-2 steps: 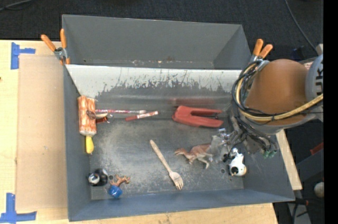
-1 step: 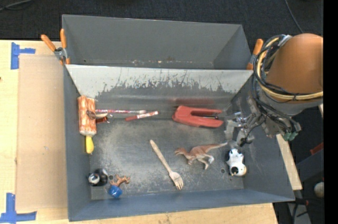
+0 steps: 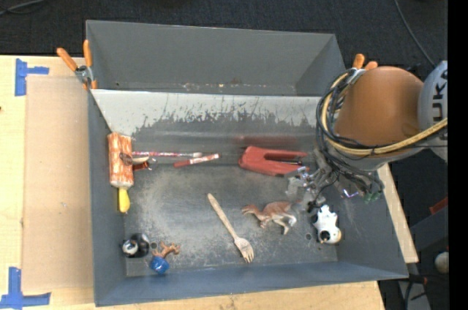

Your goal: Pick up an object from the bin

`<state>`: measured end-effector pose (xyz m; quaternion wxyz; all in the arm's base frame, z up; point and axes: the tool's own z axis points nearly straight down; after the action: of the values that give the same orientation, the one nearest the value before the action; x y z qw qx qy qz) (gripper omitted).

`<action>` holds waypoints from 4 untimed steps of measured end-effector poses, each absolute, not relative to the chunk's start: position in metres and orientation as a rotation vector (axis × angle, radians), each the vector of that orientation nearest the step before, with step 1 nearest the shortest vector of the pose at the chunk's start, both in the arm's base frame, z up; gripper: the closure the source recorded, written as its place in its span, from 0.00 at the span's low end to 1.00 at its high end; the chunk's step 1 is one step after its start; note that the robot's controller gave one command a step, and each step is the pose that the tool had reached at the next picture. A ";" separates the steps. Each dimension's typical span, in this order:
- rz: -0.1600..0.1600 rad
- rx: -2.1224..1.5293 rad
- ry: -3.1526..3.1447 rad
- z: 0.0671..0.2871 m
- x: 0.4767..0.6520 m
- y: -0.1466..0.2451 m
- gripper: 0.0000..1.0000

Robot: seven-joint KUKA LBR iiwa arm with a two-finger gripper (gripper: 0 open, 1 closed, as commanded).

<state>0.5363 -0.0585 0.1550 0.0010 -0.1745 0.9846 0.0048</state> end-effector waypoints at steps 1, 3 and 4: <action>0.010 -0.511 3.089 0.147 0.547 -0.089 1.00; 0.018 -0.525 3.093 0.109 0.541 -0.031 1.00; 0.021 -0.540 3.093 0.070 0.541 -0.037 0.00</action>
Offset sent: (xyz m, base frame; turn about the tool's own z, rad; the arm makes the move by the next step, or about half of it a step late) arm -0.0029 0.0227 -0.0518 0.0178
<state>0.5414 -0.0370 0.0699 0.0006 -0.1721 0.9851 0.0068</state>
